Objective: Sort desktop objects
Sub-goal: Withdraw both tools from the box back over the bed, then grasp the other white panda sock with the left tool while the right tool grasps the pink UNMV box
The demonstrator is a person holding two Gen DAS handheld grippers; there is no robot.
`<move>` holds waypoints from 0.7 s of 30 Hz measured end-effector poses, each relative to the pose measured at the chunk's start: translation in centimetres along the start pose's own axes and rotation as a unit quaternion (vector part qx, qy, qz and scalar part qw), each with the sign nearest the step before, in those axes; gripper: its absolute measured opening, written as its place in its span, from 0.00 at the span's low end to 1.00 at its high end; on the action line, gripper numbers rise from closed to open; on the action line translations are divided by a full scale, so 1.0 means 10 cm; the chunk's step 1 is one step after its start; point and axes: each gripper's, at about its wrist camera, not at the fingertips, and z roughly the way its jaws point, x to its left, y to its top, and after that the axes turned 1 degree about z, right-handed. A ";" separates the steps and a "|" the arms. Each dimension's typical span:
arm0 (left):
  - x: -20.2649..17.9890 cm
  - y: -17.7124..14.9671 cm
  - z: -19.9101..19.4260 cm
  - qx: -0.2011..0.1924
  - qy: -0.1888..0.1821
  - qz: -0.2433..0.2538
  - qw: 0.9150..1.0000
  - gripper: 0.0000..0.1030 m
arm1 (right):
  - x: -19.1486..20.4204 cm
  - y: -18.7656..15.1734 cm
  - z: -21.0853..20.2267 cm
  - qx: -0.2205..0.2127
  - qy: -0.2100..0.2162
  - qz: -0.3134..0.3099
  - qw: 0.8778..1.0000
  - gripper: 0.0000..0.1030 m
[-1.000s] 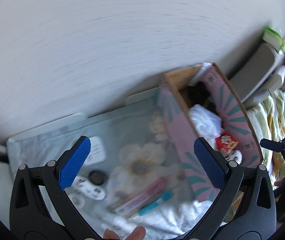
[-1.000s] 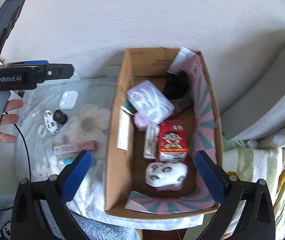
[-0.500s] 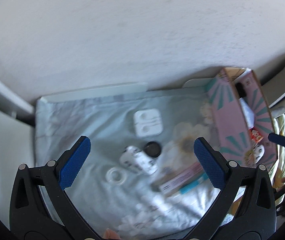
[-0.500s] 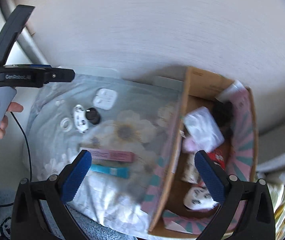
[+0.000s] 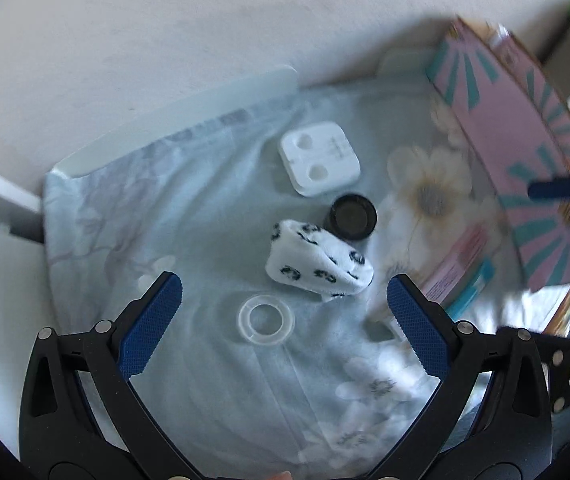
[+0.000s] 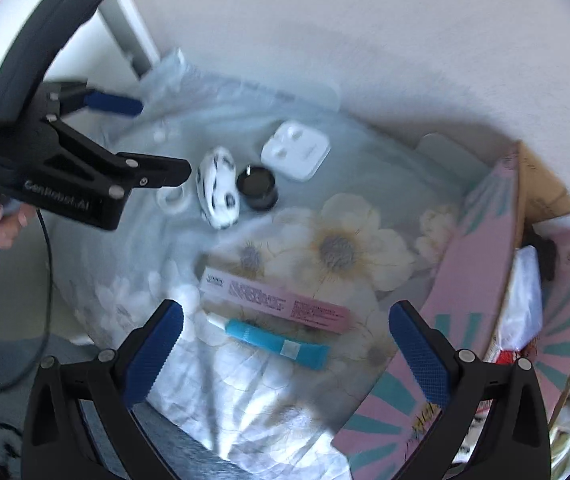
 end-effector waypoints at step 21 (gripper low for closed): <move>-0.14 -0.02 0.49 -0.004 -0.069 0.057 0.996 0.68 | 0.14 0.12 0.85 0.108 -0.025 -0.139 0.984 0.59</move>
